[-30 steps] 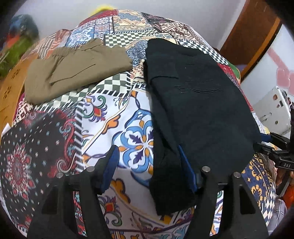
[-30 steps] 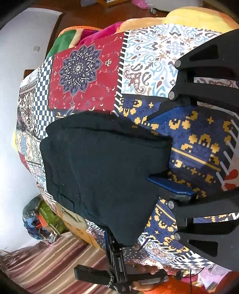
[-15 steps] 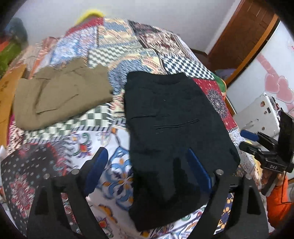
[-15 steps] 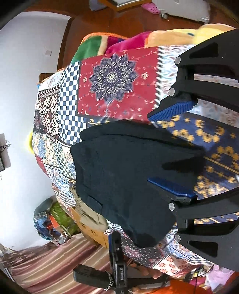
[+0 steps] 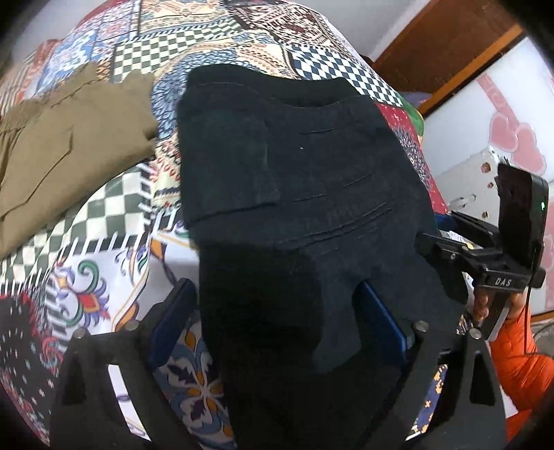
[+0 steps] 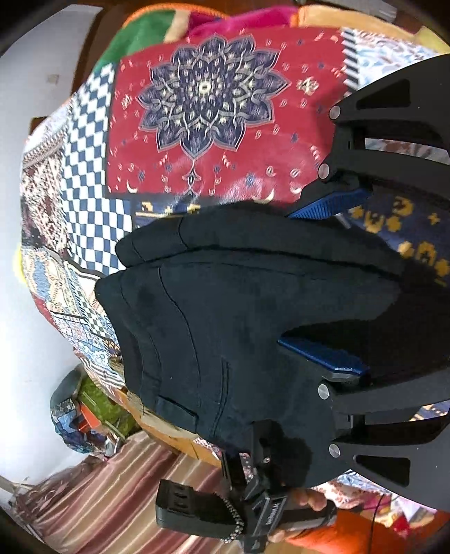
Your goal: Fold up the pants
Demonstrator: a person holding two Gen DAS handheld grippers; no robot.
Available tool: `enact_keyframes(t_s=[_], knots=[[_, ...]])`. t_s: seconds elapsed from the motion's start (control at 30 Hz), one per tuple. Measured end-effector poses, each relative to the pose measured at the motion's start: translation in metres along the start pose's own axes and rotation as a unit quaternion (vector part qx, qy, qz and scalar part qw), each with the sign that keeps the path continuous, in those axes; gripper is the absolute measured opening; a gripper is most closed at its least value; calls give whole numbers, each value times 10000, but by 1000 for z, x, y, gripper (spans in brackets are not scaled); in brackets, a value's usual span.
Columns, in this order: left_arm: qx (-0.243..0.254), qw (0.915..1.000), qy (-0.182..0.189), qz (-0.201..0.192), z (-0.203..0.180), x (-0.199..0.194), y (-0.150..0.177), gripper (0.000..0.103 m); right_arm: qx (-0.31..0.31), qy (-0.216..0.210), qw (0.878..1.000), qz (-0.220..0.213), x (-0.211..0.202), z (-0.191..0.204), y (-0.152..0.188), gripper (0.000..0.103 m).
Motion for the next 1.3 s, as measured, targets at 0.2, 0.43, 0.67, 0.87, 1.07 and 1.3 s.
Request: enact_keyframes(t_s=[0.2,0.43,0.67,0.87,1.07,1.3], knots=[[192,9998,-4,-109,-6,8,-13,99,-78,-268,9993,245,14,16,2,73],[178,9993,70,-315,-14,7,-23,84,-300,-275,9988,276,21,27,-6,69],[324,9986,37,-412,-13,-12,-14,63,-416,-576,9973,158,3,34,-10,48],[74,9993,339,-126,-1,7,-9,69,-316,-638,9962,508,29,30,-2,63],[91,9998,109,-139,-5,14,-22,71,-432,-516,9972,337,28,41,-12,52],[437,9973,-136,-582,-18,-13,-26,37,-629,-431,9971,-21,9,51,-28,34]])
Point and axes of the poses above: each gripper's, at about its wrist camera, not at the fingertips, and x roughly the way its jaws point, z to its left, y to its underside, the point moved 9 cm from there along x, roughly the way its jaws point, and after that the axes turned 3 degrees about y, right-handed, at the moved point
